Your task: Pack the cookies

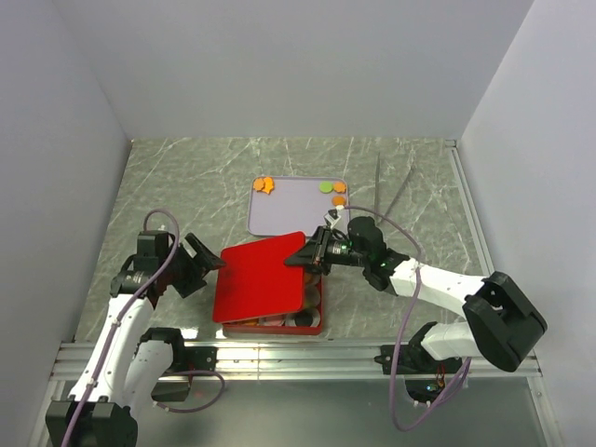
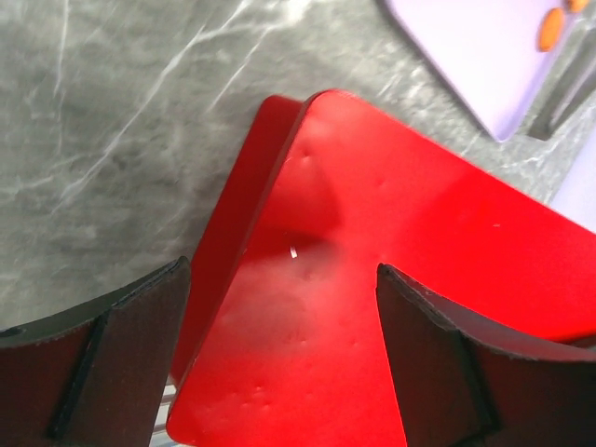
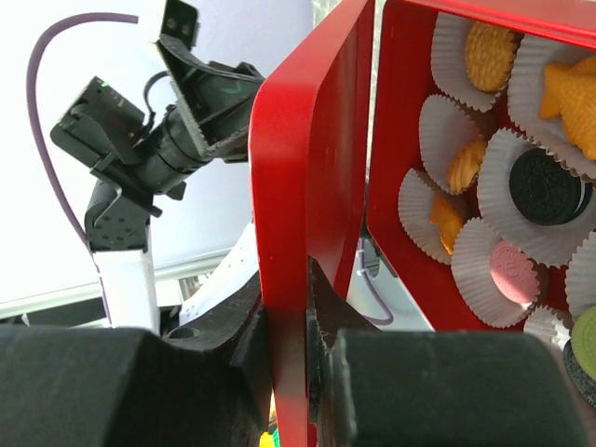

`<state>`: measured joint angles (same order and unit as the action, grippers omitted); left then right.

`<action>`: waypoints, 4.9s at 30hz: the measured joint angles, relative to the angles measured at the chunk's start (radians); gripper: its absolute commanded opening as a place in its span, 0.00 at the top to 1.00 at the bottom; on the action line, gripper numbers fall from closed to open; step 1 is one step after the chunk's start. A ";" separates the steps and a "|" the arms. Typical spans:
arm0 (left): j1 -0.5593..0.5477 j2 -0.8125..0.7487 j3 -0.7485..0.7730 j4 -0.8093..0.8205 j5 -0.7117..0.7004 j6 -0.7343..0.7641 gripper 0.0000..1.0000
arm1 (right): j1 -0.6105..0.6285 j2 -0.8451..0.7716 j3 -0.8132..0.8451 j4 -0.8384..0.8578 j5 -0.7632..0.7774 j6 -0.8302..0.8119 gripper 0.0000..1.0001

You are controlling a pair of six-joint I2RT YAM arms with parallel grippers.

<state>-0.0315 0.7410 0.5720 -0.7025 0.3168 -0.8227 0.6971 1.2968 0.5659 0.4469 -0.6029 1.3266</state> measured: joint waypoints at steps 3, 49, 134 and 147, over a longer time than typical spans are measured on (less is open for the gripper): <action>-0.002 0.000 -0.032 0.001 0.001 -0.011 0.15 | 0.005 0.003 -0.011 0.015 0.016 0.002 1.00; -0.336 0.092 -0.123 0.145 -0.106 -0.241 0.14 | -0.140 -0.066 -0.148 -0.140 -0.029 -0.162 0.60; -0.605 0.435 0.217 0.006 -0.344 -0.132 0.17 | -0.298 -0.353 -0.059 -0.588 0.003 -0.492 0.55; -0.624 0.483 0.233 0.010 -0.349 -0.132 0.17 | -0.193 -0.154 -0.016 -0.319 -0.243 -0.428 1.00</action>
<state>-0.6552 1.2243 0.8051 -0.6930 -0.0319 -0.9546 0.5045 1.1427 0.5495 0.1280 -0.8459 0.8986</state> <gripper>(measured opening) 0.832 0.007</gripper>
